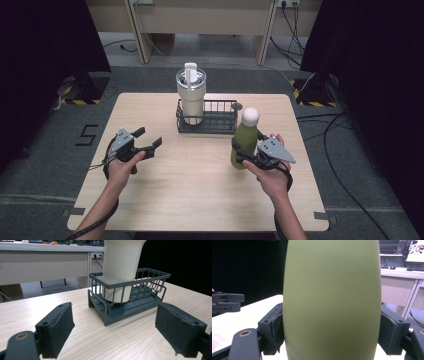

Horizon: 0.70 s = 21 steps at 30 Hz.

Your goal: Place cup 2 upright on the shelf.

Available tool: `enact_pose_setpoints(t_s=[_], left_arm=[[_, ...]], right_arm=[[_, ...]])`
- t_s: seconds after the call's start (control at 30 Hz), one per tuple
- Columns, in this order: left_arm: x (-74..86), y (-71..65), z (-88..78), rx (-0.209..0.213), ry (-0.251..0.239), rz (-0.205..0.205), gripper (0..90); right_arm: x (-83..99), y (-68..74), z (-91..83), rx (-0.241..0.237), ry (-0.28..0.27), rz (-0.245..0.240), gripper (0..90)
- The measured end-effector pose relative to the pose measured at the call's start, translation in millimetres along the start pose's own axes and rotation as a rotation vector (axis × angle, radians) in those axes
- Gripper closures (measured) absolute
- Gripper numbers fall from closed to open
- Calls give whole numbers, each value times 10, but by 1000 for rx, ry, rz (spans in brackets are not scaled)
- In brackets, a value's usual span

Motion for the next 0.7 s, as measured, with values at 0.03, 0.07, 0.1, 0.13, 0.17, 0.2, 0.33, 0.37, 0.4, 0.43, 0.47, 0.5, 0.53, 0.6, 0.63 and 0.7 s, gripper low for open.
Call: enact_pose_setpoints(t_s=[0.03,0.07,0.1,0.13,0.17,0.2,0.33,0.37,0.4,0.43,0.47,0.5,0.53,0.6,0.63,0.7], left_arm=[[-1,0,0,0,-1,-1,142],[-2,0,-1,0,-1,0,142],[-1,1,-1,-1,-1,-1,142],[-1,1,-1,-1,0,-1,142],[0,2,-2,-1,1,0,142],[2,3,-2,-1,2,0,142],[7,6,-3,-2,5,1,142],[7,6,-3,-2,5,1,142],[8,5,-3,-2,5,1,142],[8,4,-3,-2,5,1,142],[7,4,-4,-2,5,1,142],[7,4,-4,-2,5,1,142],[6,4,-4,-2,4,1,142],[6,4,-4,-2,4,-1,142],[7,3,-4,-2,4,-1,142],[12,2,-4,-2,5,-3,142]], right_arm=[[-6,-1,10,0,-3,0,221],[-10,-2,17,1,-3,-1,221],[-13,-3,26,3,-3,1,221],[-15,-6,34,3,-3,-2,221],[-17,-8,42,4,-4,-2,221],[-19,-10,52,5,-5,-2,221],[-30,-19,85,12,-6,-6,221],[-35,-24,97,12,-7,-9,221],[-38,-24,103,15,-7,-6,221],[-42,-25,111,17,-8,-4,221],[-46,-29,119,17,-8,-6,221],[-49,-32,128,19,-9,-4,221],[-52,-38,135,21,-9,-5,221],[-59,-50,151,26,-12,-5,221],[-62,-55,158,28,-13,-4,221],[-68,-66,170,30,-13,-5,221]])
Point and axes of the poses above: each handheld gripper's, and its own axes: z roughly forward along the jaws, x roughly out of its underside, y roughly to its left, the point moved 6 cm from there along z, roughly forward along the jaws, and after that the axes turned 13 degrees about -y, right-handed, at the moved point
